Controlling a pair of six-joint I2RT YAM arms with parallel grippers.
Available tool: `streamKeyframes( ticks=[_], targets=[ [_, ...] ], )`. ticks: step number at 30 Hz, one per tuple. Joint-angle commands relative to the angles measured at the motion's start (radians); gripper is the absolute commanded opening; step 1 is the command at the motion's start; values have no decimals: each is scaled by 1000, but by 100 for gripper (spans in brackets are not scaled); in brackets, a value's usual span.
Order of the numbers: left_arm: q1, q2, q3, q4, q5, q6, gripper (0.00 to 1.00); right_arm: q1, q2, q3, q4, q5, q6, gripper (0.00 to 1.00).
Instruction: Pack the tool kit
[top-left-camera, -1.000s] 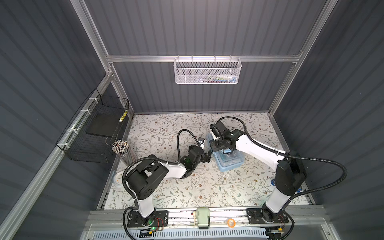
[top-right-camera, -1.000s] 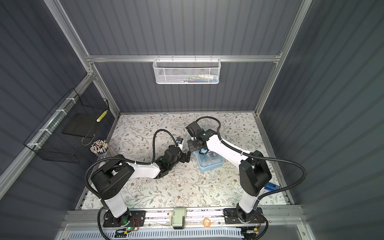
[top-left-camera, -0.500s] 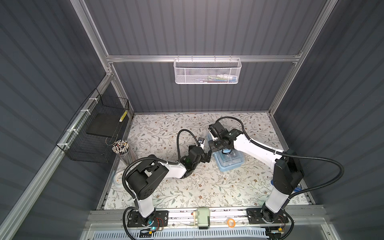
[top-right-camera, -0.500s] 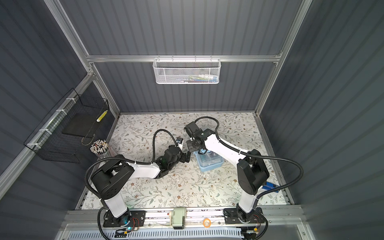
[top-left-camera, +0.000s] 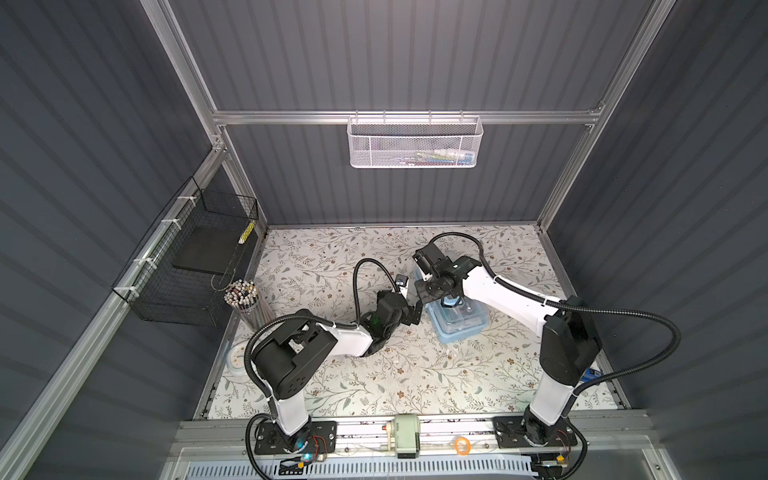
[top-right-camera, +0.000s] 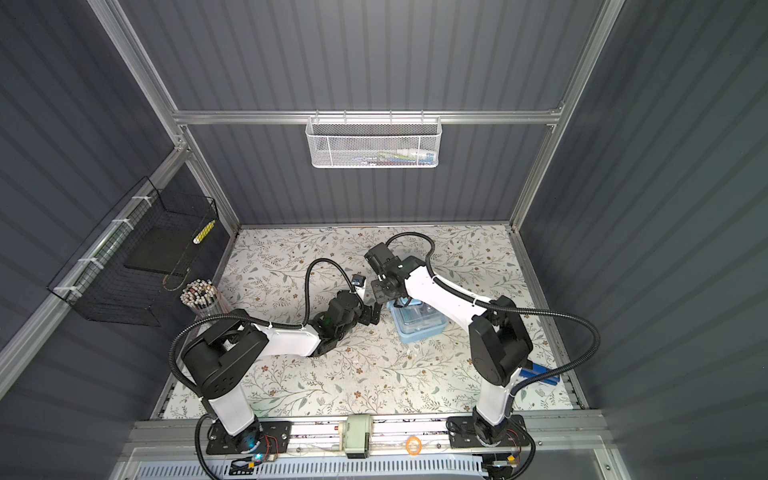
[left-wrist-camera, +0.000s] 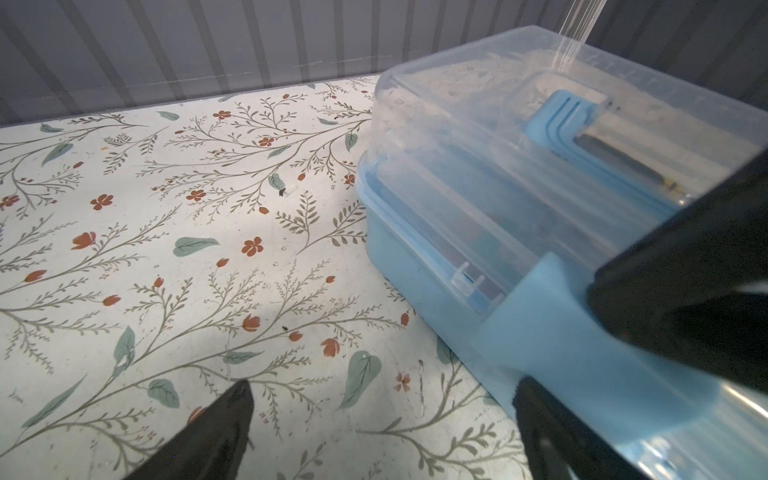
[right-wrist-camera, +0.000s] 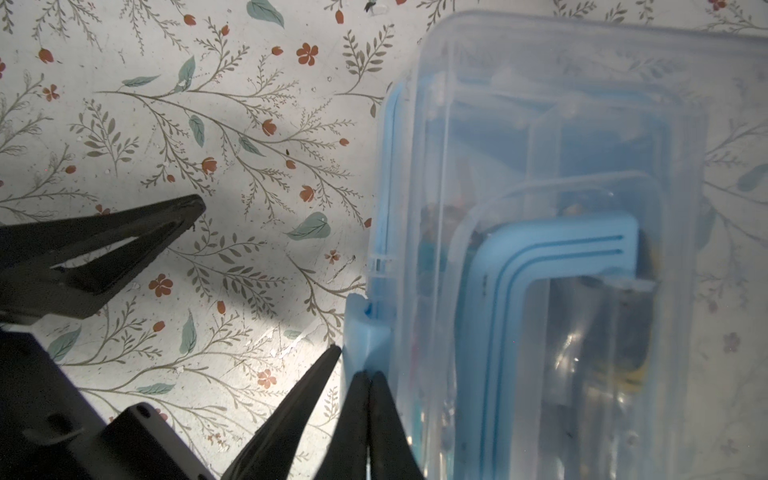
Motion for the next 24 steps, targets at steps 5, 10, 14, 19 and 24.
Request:
streamKeyframes(
  ticks=[5,10,14,19,24],
  targets=[
    [4,6,11,14,17,-14,99,12,30,24,-57,24,11,6],
    [5,7,9,14,18,-19,99,16,35,24,-62,34,12,6],
    [5,7,5,14,19,-21,99,17,37,23,-65,35,14,6],
    [5,2,0,14,18,-21,99,20,40,21,-66,29,14,6],
    [4,-11,-7,4,13,-21,99,22,39,15,-65,28,19,7]
  ],
)
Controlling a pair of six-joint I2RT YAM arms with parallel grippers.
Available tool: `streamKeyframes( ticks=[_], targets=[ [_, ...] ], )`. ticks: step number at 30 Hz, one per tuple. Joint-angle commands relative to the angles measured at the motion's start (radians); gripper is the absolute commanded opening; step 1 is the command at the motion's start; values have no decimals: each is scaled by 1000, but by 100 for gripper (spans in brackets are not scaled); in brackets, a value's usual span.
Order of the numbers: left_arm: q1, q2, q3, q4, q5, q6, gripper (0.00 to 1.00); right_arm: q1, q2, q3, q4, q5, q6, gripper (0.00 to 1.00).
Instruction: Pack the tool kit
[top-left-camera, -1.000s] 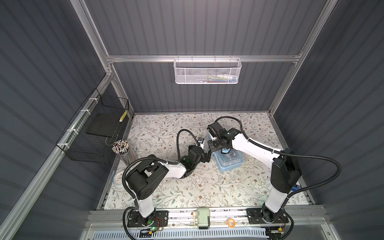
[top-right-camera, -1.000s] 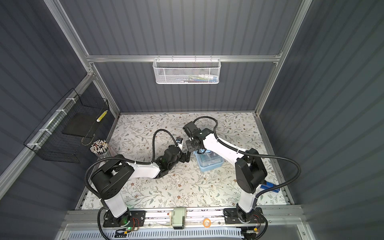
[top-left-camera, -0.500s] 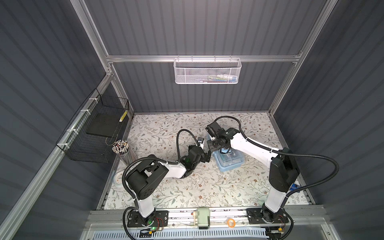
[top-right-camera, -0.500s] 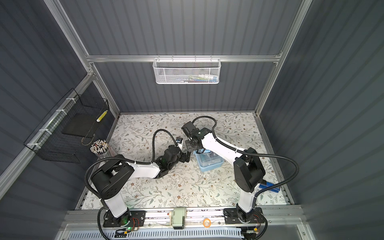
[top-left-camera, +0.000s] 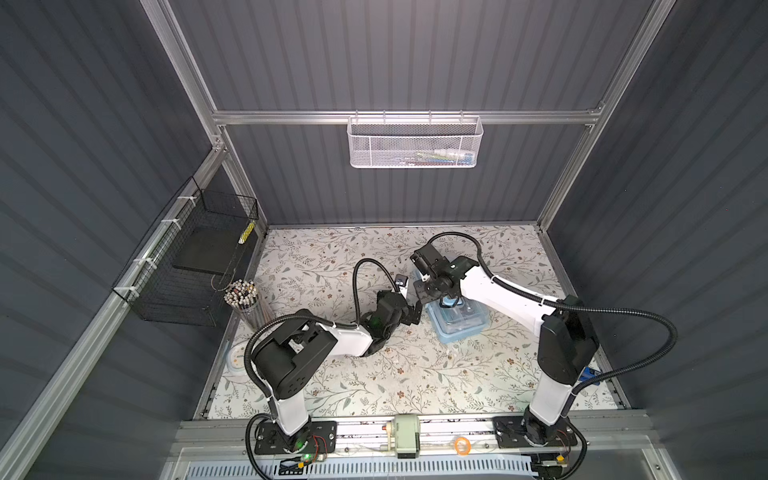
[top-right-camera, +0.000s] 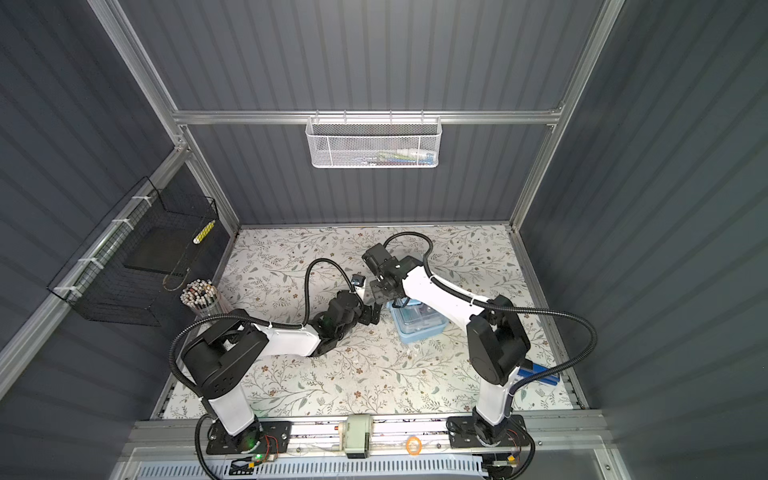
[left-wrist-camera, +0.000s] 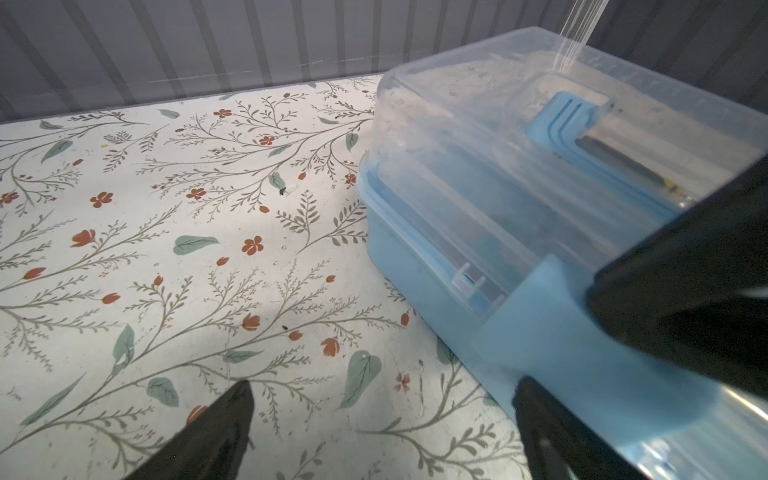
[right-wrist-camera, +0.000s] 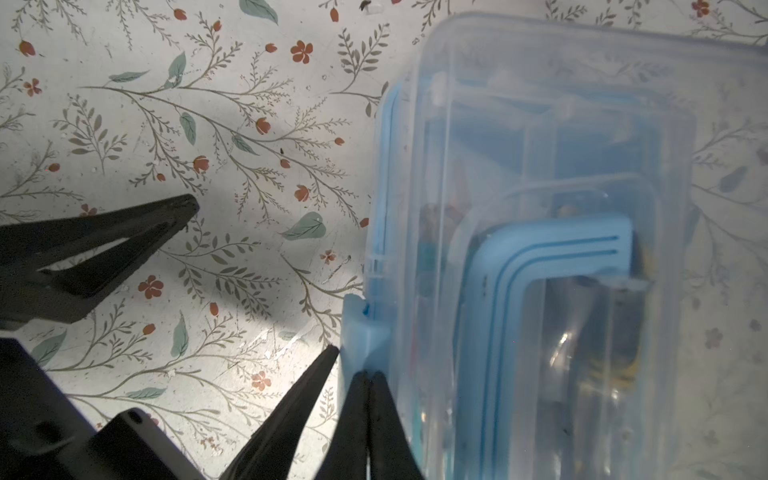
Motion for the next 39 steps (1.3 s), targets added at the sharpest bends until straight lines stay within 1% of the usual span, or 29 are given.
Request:
streamKeyframes(
  ticks=[1,39],
  targets=[
    [4,-14,-8,3,12,-14,99,11,27,1,-52,2,17,7],
    [4,-12,-13,4,16,-26,99,19,41,-10,-83,55,38,7]
  ],
)
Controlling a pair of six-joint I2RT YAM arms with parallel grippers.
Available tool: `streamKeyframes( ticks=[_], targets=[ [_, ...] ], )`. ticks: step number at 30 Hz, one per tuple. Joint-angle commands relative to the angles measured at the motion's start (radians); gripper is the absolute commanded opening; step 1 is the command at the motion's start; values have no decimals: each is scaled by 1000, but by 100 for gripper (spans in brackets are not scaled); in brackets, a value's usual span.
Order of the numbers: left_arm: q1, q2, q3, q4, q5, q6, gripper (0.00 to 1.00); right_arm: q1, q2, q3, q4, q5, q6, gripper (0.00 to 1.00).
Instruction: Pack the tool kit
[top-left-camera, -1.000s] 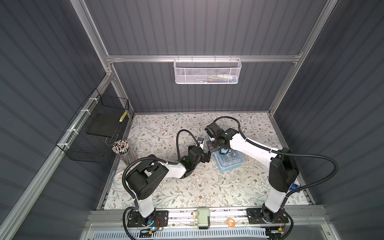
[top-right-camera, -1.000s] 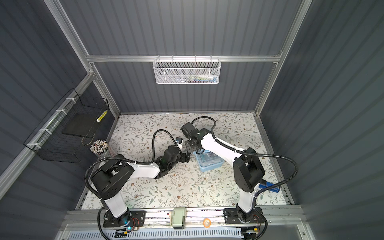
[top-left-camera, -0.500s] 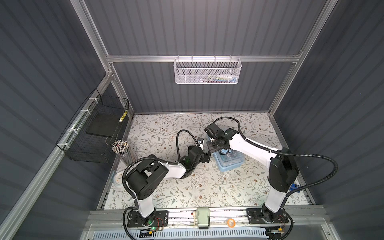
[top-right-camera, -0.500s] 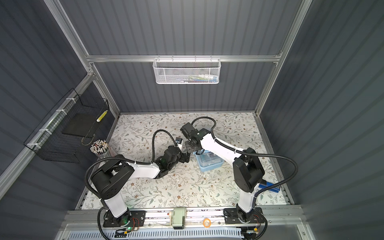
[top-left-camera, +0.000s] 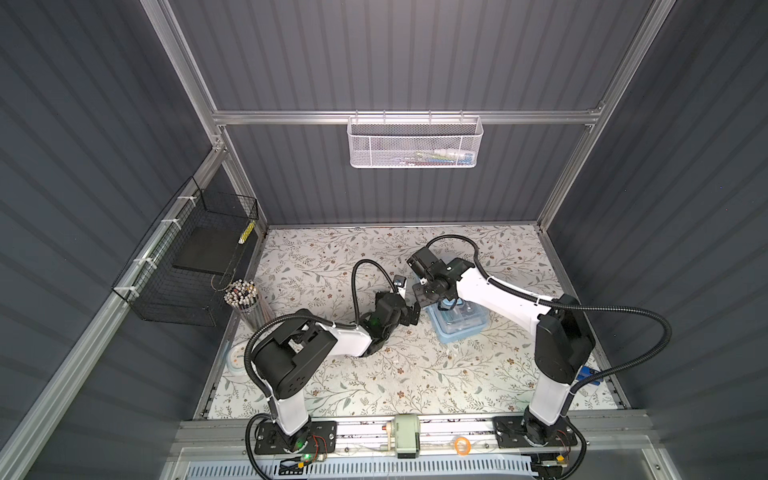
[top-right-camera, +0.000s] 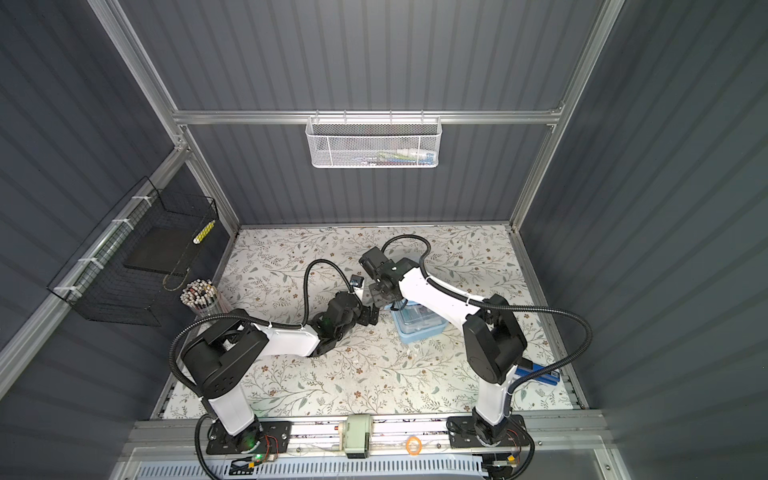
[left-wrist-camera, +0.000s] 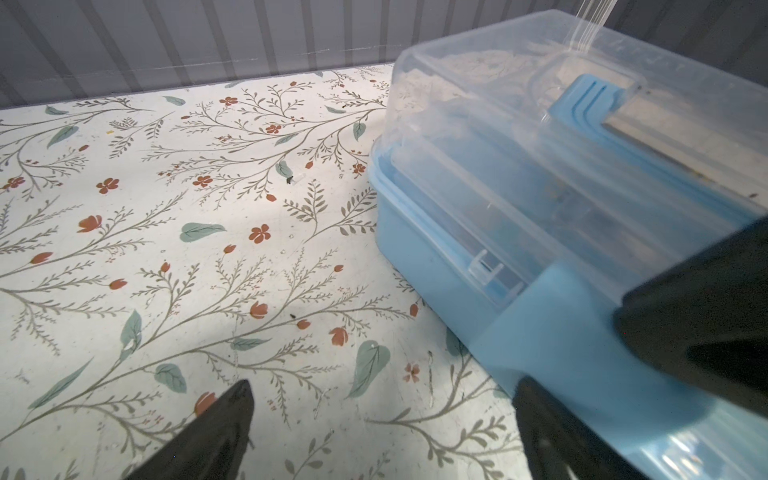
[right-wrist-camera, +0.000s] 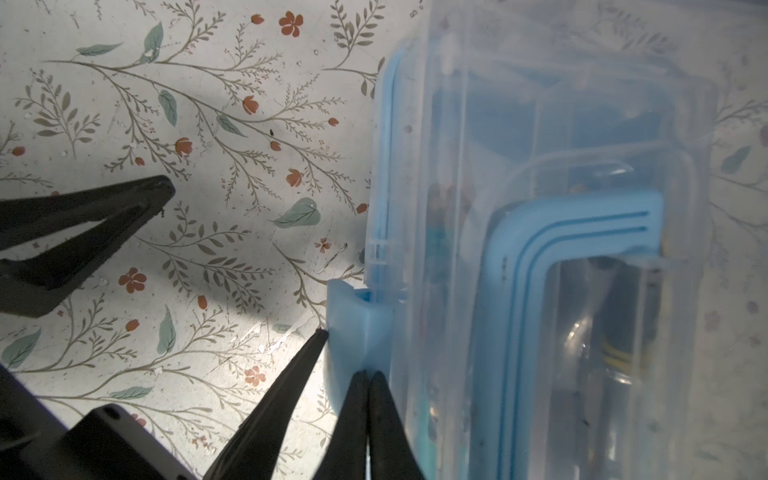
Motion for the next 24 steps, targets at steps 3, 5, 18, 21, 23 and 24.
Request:
streamKeyframes(
  ticks=[3,5,18,21,23,24],
  targets=[
    [-1,-10,-3,13,18,-17,98,4,24,-9,-54,26,13,8],
    [-2,-8,-3,14,20,-19,99,3,24,-9,-55,26,13,8],
    [-2,-1,7,17,32,-24,98,4,32,-12,-68,46,16,8],
    [-2,-1,8,18,32,-25,98,3,32,-12,-70,47,16,8],
    [-2,2,9,18,33,-24,98,4,32,-11,-71,46,16,8],
    [-3,4,9,17,34,-26,98,3,33,-10,-70,47,16,8]
  ],
)
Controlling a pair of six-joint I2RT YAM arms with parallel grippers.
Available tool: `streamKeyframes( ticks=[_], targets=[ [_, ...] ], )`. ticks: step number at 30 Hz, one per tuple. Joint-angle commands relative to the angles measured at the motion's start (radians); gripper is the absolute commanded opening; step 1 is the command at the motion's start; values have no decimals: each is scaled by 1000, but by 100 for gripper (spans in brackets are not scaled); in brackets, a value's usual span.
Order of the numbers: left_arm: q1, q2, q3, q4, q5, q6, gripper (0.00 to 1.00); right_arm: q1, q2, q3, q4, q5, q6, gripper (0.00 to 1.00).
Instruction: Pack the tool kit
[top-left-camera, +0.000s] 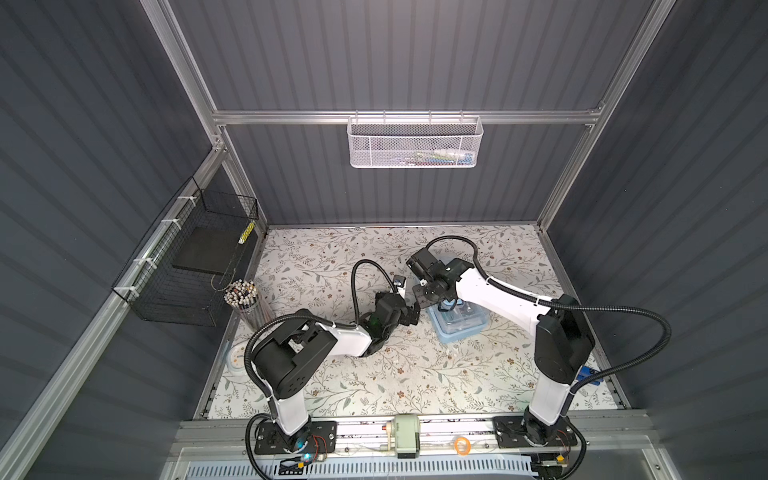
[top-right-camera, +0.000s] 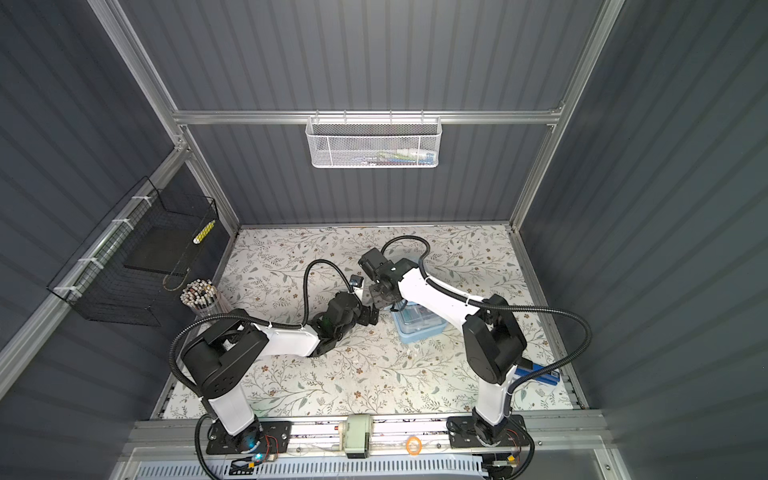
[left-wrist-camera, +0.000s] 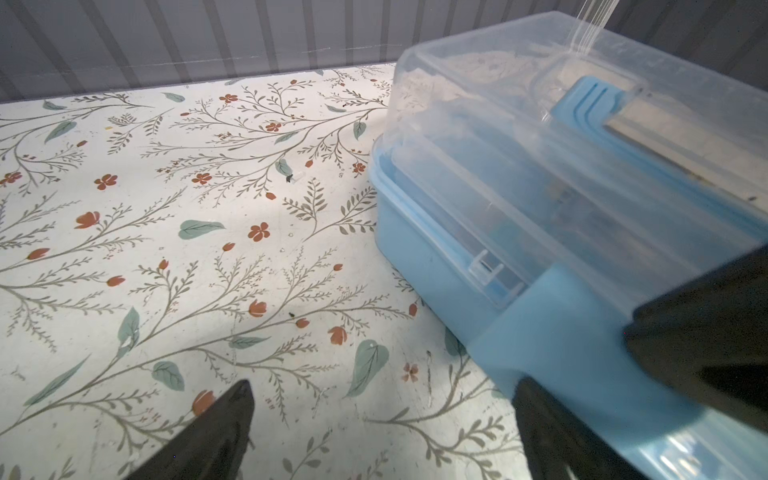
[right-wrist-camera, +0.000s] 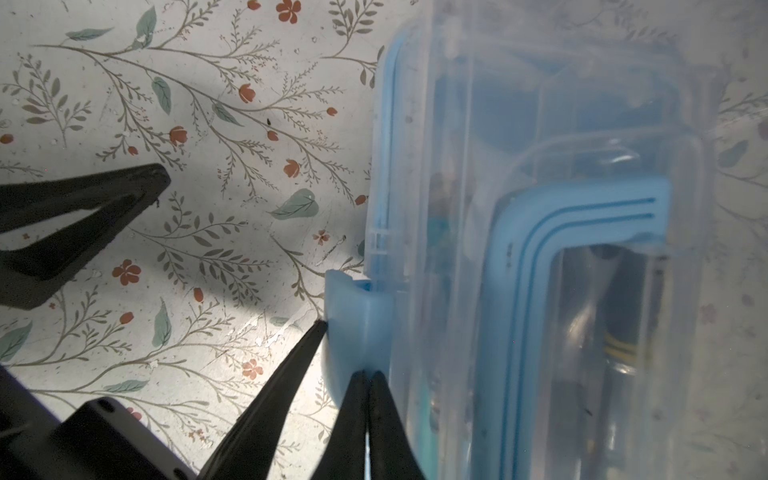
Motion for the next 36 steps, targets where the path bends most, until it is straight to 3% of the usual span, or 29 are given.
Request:
streamKeyframes(
  ticks=[1,36],
  targets=[
    [-1,4,12,17,36,-15,98,-2,30,-9,-55,38,15,8],
    [-2,4,39,8,55,-21,98,6,-21,8,-42,24,30,9]
  ],
)
